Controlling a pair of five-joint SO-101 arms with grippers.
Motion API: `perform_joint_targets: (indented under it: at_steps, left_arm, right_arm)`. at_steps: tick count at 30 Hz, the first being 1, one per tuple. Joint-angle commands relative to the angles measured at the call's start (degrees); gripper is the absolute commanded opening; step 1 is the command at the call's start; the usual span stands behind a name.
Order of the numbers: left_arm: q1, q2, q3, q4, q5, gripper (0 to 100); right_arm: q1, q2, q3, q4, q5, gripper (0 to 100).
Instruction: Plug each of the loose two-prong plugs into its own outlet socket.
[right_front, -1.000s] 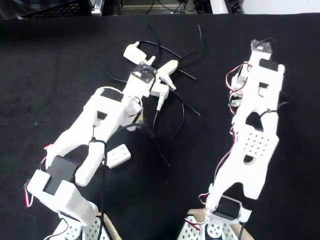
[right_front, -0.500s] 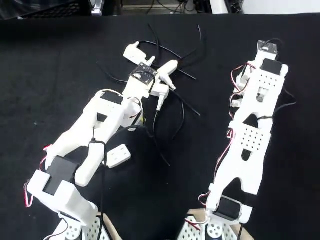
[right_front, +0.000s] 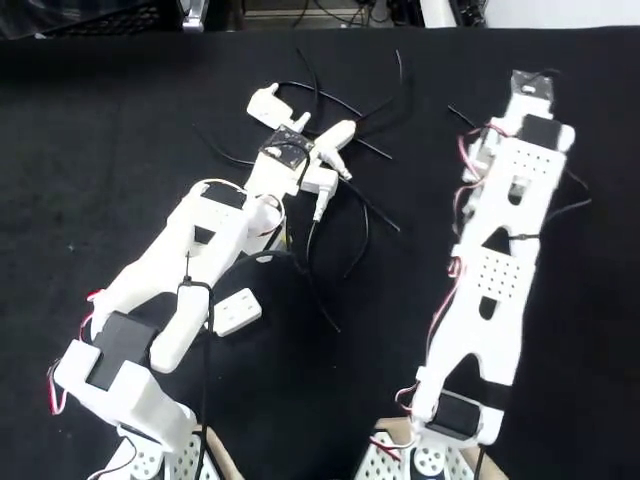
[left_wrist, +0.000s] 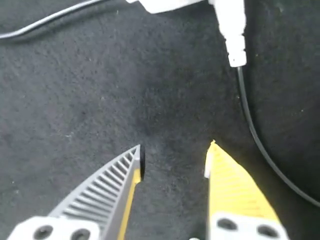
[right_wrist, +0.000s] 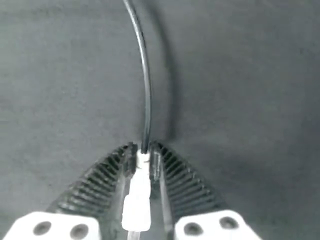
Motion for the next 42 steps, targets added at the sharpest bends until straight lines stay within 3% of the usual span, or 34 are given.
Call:
perform_joint_targets:
  at_steps: [1,6,10,15,19,22,26,31,34,42]
  left_arm:
    - [-1.6,-1.5,-0.7,-0.4,4.1,21]
    - [-6.5,-9.8,2.2,-0.4,5.8,21]
    - [-10.1,-20.1,7.0,-0.9,6.3,21]
    - [-17.0,-31.3,11.6,-1.0,7.4,21]
    - [-26.6,-35.0,15.9,-1.0,7.2,21]
    - [-34.9,-33.2,22.2,-4.2,5.8,21]
    - [-39.7,-28.4,34.7,-18.3,0.3,21]
    - [-44.2,-29.6,33.3,-14.4,1.1,26]
    - [-44.4,-29.8,34.4,-15.1,2.3,28]
    - [-44.6,-29.6,34.8,-16.3,2.4,28]
  right_arm:
    - [-5.7,-9.6,-2.5,1.3,-0.4,1.2]
    - [-11.4,-18.3,1.5,1.5,0.9,1.2]
    - [-19.5,-28.9,19.0,1.5,14.7,1.2]
    - [-30.9,-41.7,34.6,1.1,15.5,1.2]
    - [-38.1,-46.8,39.3,1.1,15.5,1.2]
    - [-43.1,-46.3,40.0,1.1,15.5,1.2]
    - [-51.6,-42.8,39.4,0.9,15.5,1.2]
    - [-62.1,-35.8,39.5,-3.8,15.4,1.4]
    - [-63.9,-30.5,39.3,-6.0,15.4,3.2]
    - [-62.4,-24.4,35.2,-6.3,15.4,27.0]
